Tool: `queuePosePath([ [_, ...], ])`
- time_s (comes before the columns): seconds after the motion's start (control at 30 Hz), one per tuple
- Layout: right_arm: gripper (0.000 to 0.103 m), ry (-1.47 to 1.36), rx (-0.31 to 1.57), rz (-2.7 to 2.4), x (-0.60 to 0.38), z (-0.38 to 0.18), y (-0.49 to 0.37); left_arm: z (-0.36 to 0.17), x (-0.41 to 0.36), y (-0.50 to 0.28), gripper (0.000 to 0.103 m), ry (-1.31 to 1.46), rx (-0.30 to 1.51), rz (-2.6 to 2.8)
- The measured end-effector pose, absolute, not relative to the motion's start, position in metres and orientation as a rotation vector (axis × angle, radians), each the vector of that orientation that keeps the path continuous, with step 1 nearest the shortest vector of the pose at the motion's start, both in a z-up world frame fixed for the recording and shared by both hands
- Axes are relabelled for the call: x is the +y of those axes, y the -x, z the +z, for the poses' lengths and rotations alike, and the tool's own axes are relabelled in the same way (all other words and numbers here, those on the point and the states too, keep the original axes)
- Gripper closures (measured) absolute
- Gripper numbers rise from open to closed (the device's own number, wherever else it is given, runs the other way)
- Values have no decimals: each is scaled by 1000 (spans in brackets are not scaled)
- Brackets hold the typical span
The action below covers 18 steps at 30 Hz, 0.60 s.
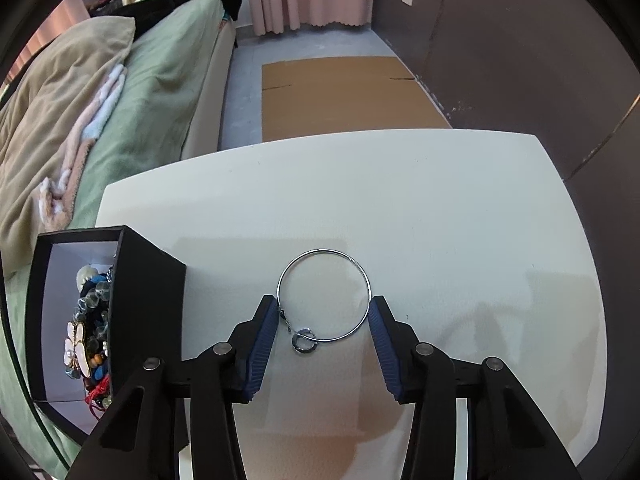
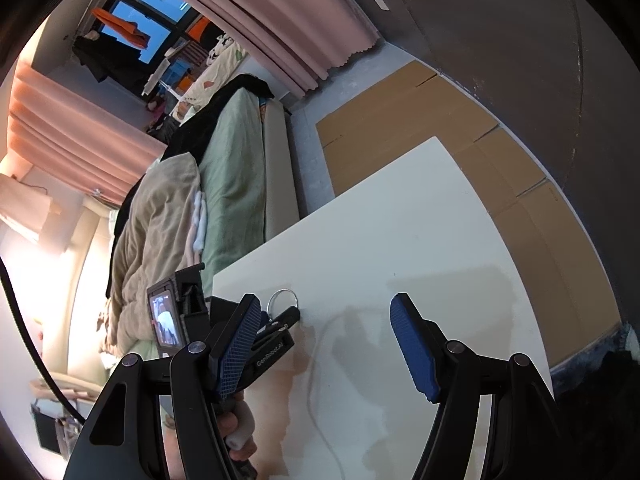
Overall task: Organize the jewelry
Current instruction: 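Grasp the large silver hoop with the left gripper, then drop the silver hoop into the box with the left gripper while the right gripper grasps the small silver ring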
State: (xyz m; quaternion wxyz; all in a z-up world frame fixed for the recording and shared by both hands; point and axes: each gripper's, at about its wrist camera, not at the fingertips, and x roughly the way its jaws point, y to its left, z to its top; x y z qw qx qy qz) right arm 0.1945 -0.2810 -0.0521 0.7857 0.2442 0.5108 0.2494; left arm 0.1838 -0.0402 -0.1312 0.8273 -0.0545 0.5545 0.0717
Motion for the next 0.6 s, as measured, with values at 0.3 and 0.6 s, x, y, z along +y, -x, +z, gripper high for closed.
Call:
queuePosePath([
  [0.3,35,-475,1144,541,-268,-66,-200,-98,-26,-167,55,226,1106,88],
  [0.6,35,-368,1180,583,-234,-79,-198,-62,5,-145,55,310,1026,67],
])
